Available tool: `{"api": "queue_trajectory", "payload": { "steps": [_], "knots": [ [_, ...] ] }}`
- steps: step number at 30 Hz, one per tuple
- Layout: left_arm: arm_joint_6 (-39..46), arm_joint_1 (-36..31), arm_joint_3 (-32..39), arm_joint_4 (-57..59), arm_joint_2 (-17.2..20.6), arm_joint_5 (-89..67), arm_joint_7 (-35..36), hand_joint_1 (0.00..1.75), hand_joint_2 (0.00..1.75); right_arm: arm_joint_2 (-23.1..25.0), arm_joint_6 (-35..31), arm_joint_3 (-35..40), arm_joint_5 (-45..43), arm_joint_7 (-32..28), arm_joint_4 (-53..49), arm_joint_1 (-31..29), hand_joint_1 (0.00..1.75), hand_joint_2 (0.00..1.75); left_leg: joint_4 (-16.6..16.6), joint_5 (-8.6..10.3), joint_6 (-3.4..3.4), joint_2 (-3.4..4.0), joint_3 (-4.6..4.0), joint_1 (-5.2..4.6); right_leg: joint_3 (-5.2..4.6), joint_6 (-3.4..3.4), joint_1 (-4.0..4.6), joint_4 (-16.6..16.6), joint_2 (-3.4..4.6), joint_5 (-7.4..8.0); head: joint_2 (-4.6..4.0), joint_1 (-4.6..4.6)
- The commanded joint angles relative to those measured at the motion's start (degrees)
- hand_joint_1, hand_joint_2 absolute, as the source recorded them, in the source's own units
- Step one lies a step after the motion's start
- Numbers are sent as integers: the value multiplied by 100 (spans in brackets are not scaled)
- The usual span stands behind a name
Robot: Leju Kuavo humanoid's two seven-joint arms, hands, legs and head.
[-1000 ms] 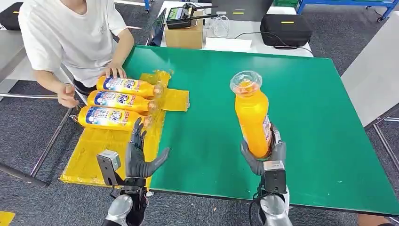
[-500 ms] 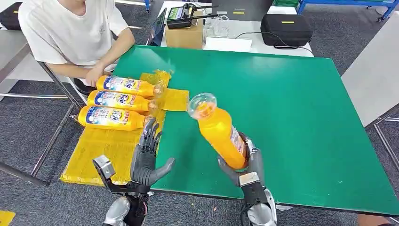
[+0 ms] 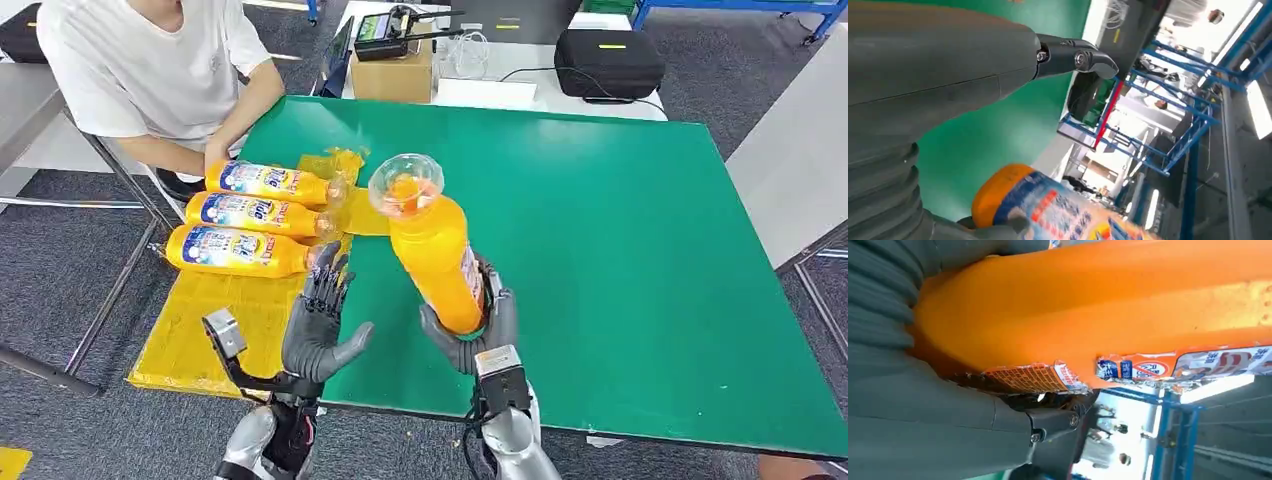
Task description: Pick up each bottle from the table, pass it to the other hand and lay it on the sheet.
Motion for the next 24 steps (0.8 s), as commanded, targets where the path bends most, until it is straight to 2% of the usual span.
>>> {"api": "queue_trajectory", "payload": {
  "steps": [1,6,12,24],
  "knots": [
    [-150,-363,-140,316,245,-218,-331,0,175,-144,327,592,55,2,809,-716,175,175,-10,2,11,1,14,0,12,-18,4,-10,3,4,0,0],
    [-180,-262,-122,88,260,-382,-467,0,175,-63,540,613,169,16,1253,-753,175,175,-19,0,16,1,28,2,25,-25,8,-19,5,2,0,0],
    [-143,-213,-23,-127,304,-763,-746,0,175,-71,1236,1119,698,559,2274,-1089,175,175,-20,-1,14,11,28,1,23,-23,6,-17,15,4,0,0],
    [-28,-229,-14,-256,284,-1046,-916,0,175,-45,1352,1287,962,663,2466,-1099,175,175,-13,0,13,-8,17,1,19,-20,5,-12,-4,-1,0,0]
  ]
}}
